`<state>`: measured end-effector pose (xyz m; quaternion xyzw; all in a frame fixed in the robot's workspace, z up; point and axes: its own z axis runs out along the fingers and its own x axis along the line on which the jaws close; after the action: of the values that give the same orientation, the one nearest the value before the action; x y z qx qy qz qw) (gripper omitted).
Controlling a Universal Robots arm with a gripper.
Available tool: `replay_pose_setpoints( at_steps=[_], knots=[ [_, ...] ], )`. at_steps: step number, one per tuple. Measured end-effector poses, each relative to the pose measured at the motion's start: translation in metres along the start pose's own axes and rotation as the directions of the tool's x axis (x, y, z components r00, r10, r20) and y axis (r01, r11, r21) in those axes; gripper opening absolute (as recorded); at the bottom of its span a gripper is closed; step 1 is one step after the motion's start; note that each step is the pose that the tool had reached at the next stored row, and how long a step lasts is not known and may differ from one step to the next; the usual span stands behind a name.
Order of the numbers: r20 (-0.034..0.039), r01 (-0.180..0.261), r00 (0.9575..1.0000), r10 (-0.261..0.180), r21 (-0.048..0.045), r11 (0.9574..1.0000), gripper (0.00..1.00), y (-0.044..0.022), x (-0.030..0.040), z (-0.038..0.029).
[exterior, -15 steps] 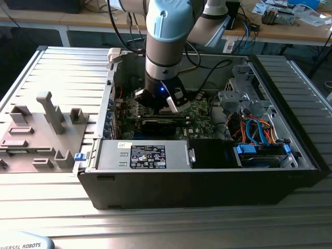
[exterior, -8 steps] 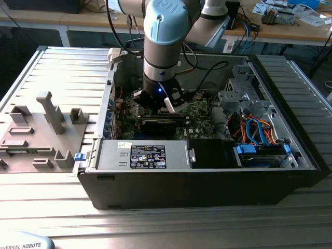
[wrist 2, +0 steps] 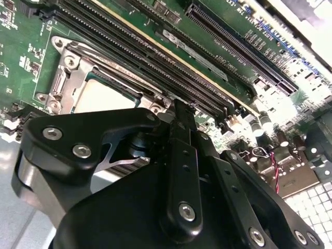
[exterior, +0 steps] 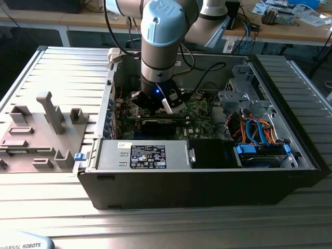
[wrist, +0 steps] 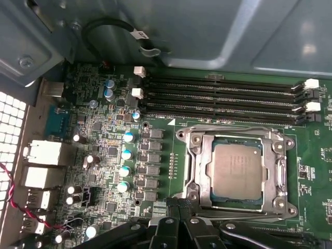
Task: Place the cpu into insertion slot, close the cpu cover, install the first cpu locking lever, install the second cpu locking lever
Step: 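Install the second cpu locking lever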
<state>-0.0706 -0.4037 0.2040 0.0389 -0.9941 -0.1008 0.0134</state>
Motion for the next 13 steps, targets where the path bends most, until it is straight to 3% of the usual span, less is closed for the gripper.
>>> replay_pose_setpoints(
  at_steps=[6,13],
  knots=[
    [-0.0025,0.015,0.9999,-0.015,-0.0014,0.9999,0.11,0.0048,-0.0006,0.0023],
    [-0.0049,0.026,0.9997,-0.026,-0.0024,0.9997,0.11,0.005,-0.0005,0.0053]
  ],
)
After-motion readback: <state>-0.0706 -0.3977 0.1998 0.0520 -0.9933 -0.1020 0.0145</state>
